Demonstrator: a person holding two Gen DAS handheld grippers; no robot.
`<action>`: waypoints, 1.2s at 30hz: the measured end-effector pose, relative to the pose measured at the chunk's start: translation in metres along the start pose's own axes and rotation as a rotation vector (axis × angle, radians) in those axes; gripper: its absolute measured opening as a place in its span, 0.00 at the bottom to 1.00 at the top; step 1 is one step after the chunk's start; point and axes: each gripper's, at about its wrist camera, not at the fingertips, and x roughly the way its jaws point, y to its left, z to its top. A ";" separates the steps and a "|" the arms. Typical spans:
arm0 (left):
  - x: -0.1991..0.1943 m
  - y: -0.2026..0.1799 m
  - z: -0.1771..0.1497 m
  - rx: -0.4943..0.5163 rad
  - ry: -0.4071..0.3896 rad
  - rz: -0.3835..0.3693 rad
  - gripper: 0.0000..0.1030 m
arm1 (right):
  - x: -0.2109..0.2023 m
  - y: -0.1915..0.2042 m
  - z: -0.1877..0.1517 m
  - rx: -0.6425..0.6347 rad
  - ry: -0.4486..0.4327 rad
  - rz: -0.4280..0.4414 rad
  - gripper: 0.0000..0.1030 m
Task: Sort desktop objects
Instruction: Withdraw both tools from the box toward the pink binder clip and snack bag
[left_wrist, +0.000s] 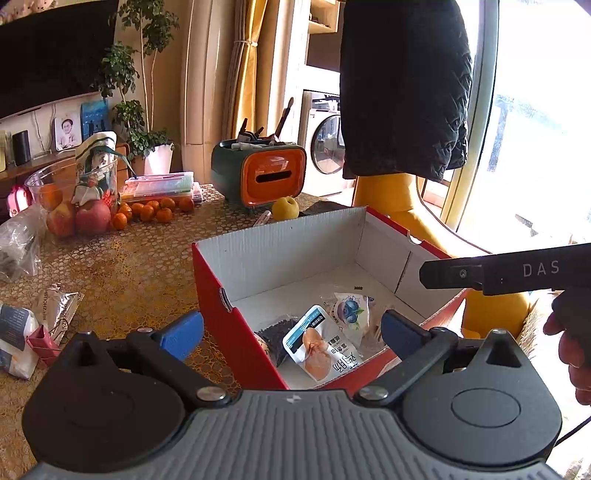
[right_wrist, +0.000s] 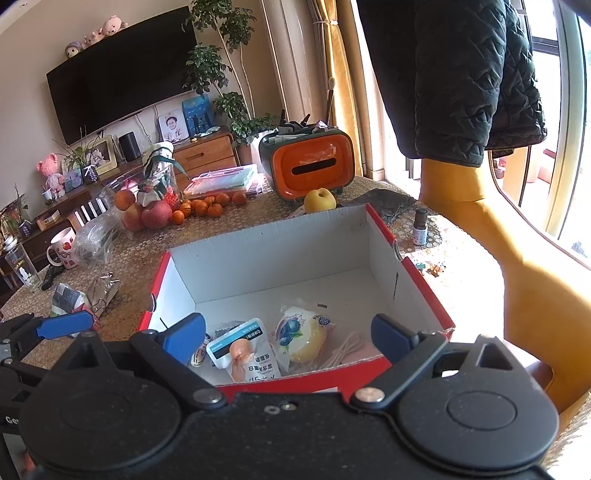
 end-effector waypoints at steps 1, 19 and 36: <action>-0.003 0.002 -0.001 -0.008 0.000 -0.004 1.00 | -0.002 0.002 -0.001 -0.001 -0.001 0.001 0.94; -0.053 0.032 -0.013 -0.088 -0.073 0.008 1.00 | -0.027 0.052 -0.015 -0.051 -0.022 0.015 0.94; -0.088 0.075 -0.033 -0.100 -0.108 0.140 1.00 | -0.020 0.112 -0.018 -0.117 -0.010 0.053 0.94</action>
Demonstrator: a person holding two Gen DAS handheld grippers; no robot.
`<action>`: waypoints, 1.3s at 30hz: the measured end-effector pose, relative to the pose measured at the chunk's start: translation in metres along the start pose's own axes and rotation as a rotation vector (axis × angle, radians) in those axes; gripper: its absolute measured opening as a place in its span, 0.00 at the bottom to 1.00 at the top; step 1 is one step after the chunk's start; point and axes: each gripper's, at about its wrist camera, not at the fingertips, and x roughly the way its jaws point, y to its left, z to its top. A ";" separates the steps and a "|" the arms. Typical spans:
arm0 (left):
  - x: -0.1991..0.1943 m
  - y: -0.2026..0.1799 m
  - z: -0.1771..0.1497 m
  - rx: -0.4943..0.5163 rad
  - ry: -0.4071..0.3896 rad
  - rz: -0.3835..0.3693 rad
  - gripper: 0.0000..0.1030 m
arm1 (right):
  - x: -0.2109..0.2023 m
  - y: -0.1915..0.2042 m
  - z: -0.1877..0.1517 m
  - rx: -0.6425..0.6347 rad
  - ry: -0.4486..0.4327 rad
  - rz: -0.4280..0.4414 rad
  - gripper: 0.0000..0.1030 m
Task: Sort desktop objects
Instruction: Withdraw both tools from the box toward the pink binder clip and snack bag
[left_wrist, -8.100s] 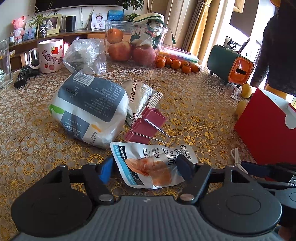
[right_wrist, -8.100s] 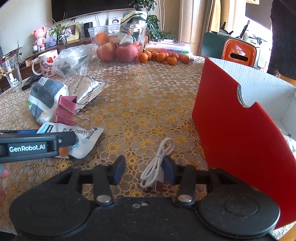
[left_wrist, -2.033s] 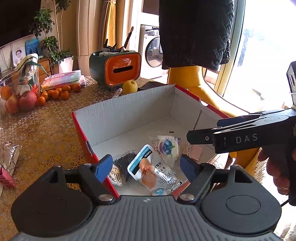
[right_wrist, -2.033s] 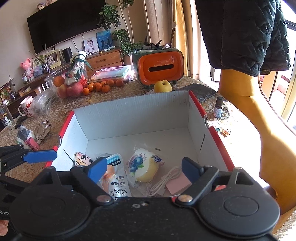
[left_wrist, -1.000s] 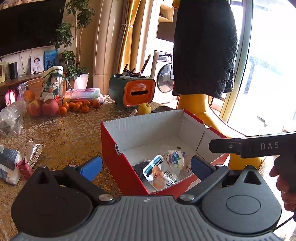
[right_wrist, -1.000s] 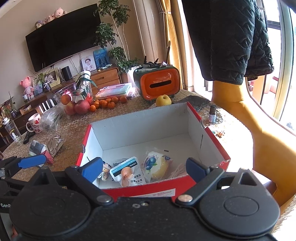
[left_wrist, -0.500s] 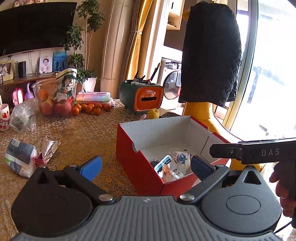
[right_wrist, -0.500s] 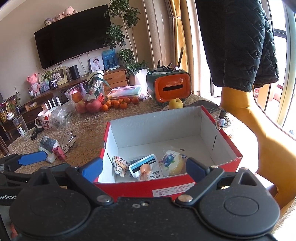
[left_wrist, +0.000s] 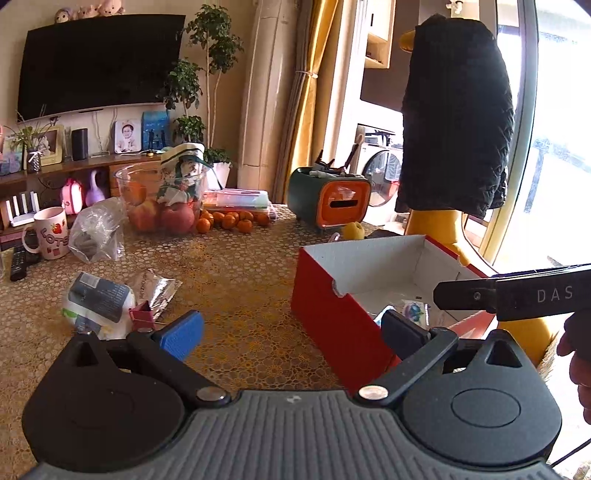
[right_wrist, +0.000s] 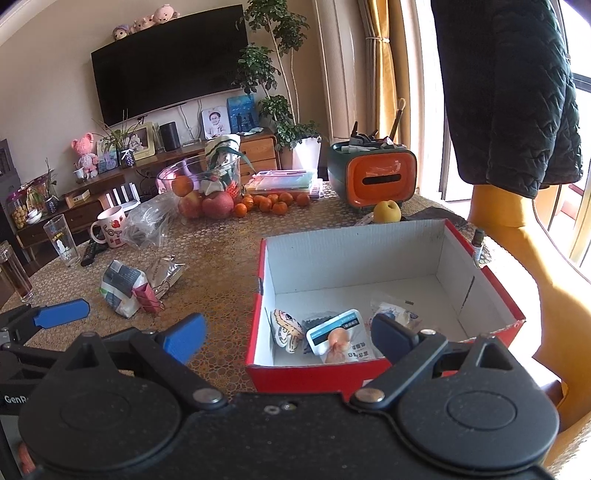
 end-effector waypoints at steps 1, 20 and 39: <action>-0.001 0.004 0.000 -0.001 -0.005 0.009 1.00 | 0.002 0.004 0.000 -0.004 0.004 0.004 0.94; 0.003 0.123 0.005 -0.053 -0.037 0.182 1.00 | 0.071 0.096 0.004 -0.121 0.065 0.114 0.92; 0.068 0.207 -0.006 -0.122 0.030 0.242 1.00 | 0.156 0.157 0.005 -0.243 0.138 0.190 0.90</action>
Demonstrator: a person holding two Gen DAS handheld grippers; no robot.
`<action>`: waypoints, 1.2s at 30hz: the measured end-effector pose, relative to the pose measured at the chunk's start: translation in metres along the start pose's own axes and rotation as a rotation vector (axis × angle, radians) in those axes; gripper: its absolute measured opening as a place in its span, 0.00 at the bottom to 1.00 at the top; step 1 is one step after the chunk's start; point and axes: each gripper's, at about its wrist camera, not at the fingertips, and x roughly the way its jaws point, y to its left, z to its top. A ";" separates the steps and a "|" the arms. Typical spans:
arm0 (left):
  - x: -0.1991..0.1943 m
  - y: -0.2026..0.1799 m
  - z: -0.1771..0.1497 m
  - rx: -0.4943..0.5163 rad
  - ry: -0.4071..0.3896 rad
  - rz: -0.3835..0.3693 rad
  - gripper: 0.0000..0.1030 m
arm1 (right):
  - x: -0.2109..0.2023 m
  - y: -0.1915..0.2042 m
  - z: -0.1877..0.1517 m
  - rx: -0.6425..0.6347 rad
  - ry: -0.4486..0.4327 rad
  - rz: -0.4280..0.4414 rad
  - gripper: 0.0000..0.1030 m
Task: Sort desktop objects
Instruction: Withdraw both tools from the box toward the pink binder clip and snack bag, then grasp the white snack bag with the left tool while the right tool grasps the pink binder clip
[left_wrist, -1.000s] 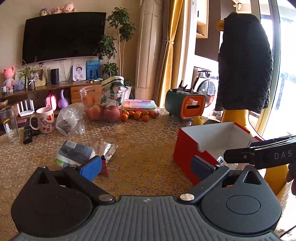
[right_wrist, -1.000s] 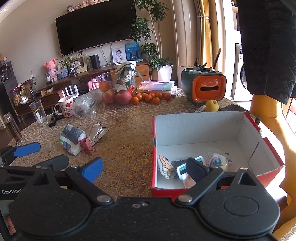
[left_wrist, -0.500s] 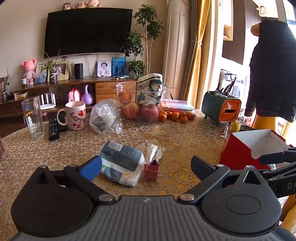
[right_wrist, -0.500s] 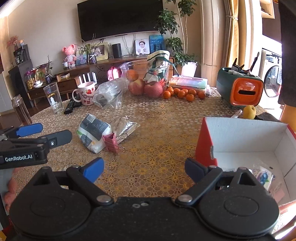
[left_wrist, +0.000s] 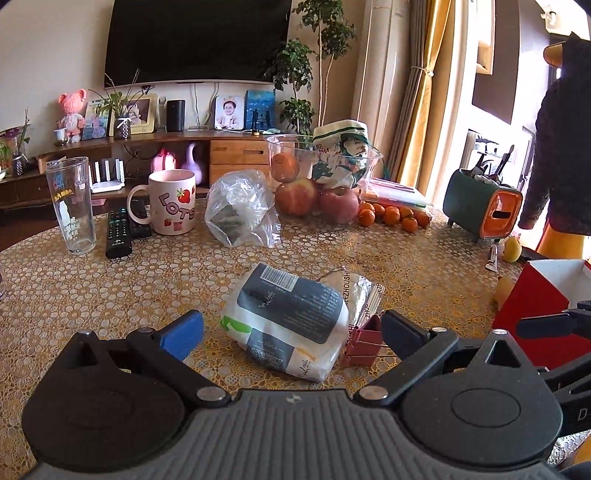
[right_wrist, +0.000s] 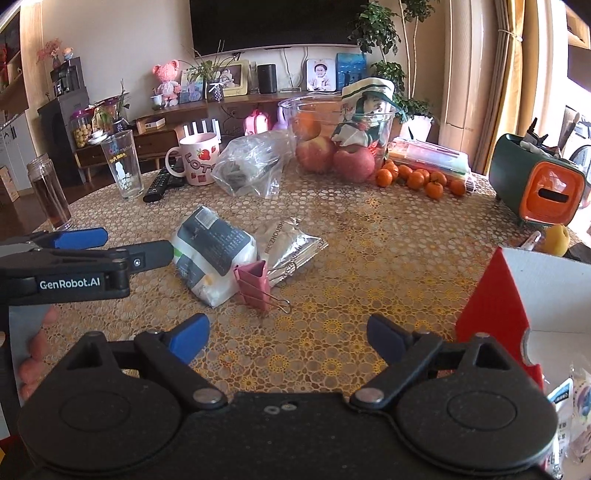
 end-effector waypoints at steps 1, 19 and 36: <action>0.004 0.002 0.001 0.007 -0.002 -0.001 1.00 | 0.005 0.001 0.002 -0.005 0.006 0.001 0.89; 0.070 0.043 0.003 -0.036 0.057 -0.011 1.00 | 0.079 0.027 0.020 -0.059 0.049 0.029 0.82; 0.105 0.051 -0.007 -0.122 0.128 -0.099 0.99 | 0.115 0.031 0.023 -0.062 0.086 0.023 0.69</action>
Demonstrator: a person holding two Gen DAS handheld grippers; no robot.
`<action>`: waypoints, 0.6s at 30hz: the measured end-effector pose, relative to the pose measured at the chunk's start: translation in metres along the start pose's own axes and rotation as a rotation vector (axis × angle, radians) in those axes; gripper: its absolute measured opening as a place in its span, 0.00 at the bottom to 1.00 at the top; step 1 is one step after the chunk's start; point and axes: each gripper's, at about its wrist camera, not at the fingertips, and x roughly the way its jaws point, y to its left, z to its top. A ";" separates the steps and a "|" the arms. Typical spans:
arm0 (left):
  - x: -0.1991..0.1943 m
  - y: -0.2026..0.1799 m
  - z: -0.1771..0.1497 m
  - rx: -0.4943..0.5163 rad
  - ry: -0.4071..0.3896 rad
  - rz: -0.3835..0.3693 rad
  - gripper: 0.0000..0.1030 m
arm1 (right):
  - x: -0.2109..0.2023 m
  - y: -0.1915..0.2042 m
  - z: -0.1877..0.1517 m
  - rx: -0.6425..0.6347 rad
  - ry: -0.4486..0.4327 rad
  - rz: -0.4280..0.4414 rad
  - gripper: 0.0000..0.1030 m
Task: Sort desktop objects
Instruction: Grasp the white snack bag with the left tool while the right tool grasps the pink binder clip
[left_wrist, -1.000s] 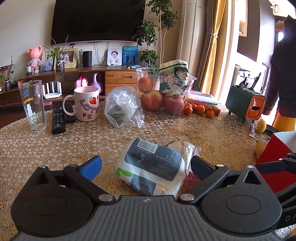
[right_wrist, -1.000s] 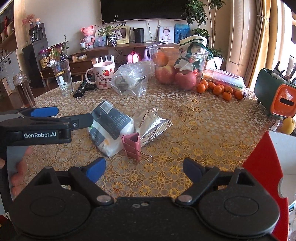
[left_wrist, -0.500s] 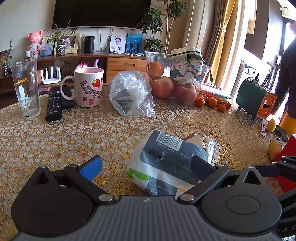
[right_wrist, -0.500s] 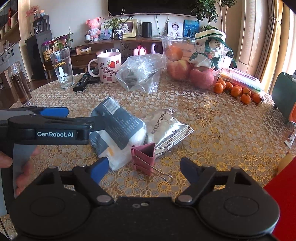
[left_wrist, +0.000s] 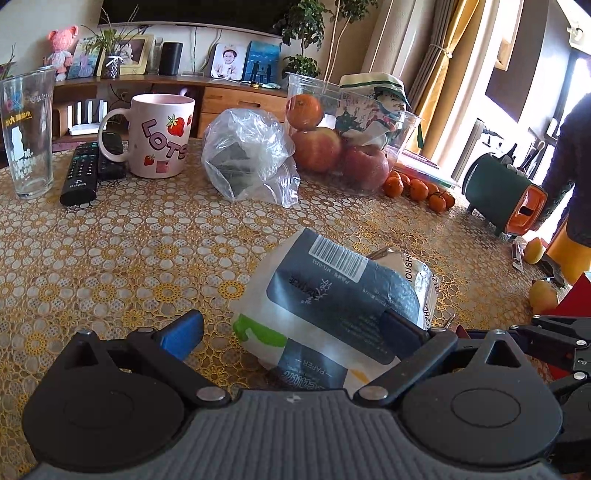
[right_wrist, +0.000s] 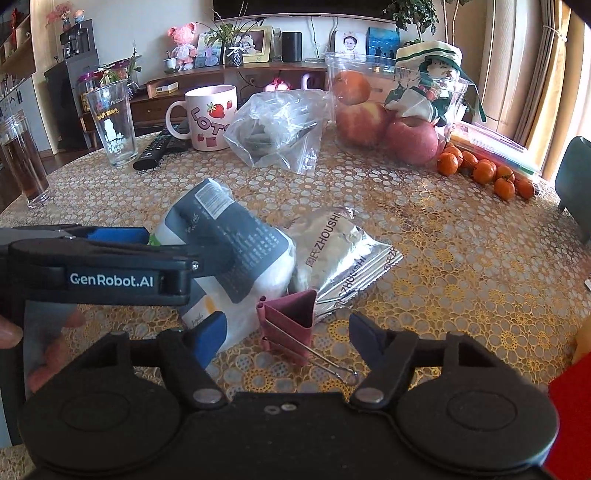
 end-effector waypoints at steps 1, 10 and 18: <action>0.001 0.000 0.000 -0.007 0.000 -0.007 0.98 | 0.001 0.000 0.000 -0.001 0.000 0.004 0.67; 0.002 0.008 0.003 -0.100 0.001 -0.041 0.49 | 0.003 0.001 0.001 -0.010 -0.012 0.030 0.48; -0.008 0.010 0.003 -0.138 -0.002 -0.037 0.15 | -0.005 0.000 0.001 0.003 -0.023 0.016 0.28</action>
